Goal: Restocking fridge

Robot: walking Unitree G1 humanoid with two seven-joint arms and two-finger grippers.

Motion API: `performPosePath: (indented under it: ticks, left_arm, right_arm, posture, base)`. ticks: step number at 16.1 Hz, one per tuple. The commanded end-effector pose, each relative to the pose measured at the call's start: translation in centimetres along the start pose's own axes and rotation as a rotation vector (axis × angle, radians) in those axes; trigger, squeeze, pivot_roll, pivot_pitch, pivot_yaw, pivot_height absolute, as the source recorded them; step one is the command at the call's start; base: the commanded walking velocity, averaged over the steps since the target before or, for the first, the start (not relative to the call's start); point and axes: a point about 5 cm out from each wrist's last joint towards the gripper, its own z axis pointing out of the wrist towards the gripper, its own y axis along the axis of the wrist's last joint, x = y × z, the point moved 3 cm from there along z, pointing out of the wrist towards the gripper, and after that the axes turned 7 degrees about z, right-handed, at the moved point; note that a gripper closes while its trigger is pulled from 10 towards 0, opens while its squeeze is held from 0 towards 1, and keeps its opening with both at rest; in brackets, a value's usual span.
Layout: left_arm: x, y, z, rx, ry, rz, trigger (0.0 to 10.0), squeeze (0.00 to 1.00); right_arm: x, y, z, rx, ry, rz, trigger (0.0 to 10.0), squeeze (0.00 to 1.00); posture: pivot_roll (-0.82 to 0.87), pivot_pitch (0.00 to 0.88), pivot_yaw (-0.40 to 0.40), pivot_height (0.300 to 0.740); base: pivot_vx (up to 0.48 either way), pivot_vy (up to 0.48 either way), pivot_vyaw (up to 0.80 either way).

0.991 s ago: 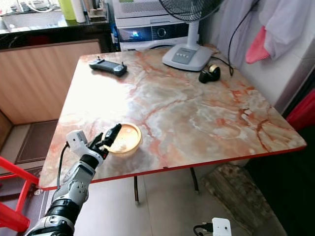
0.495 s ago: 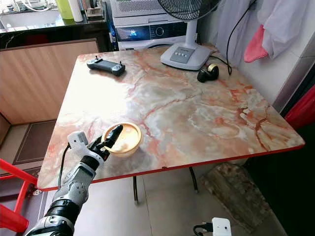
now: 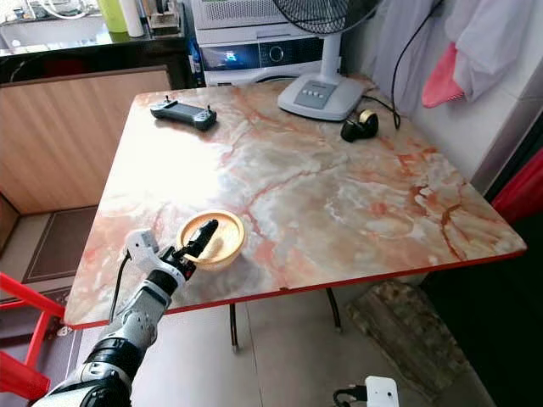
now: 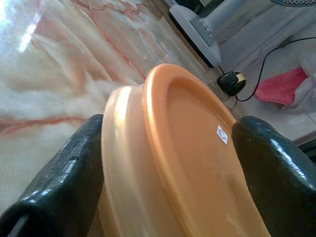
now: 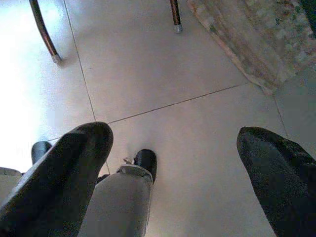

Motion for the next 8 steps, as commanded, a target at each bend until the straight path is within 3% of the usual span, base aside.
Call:
performPosePath:
  ticks: [1,8]
  left_arm:
    - [0.06,-0.06,0.1,0.011,0.0,-0.006,0.0,0.0]
    - [0.23,0.12,0.21,-0.01,0.01,-0.028,0.0,0.0]
  right_arm:
    - [-0.23,-0.17,-0.11,-0.002,-0.003,-0.006,10.0,0.0]
    - [-0.4,-0.17,-0.15,-0.004,-0.005,-0.01,10.0,0.0]
  posture:
    - [-0.05,0.027,0.001,0.74]
    - [-0.06,0.03,-0.004,0.74]
  base:
    - [0.0,0.0,0.0]
    - [0.0,0.0,0.0]
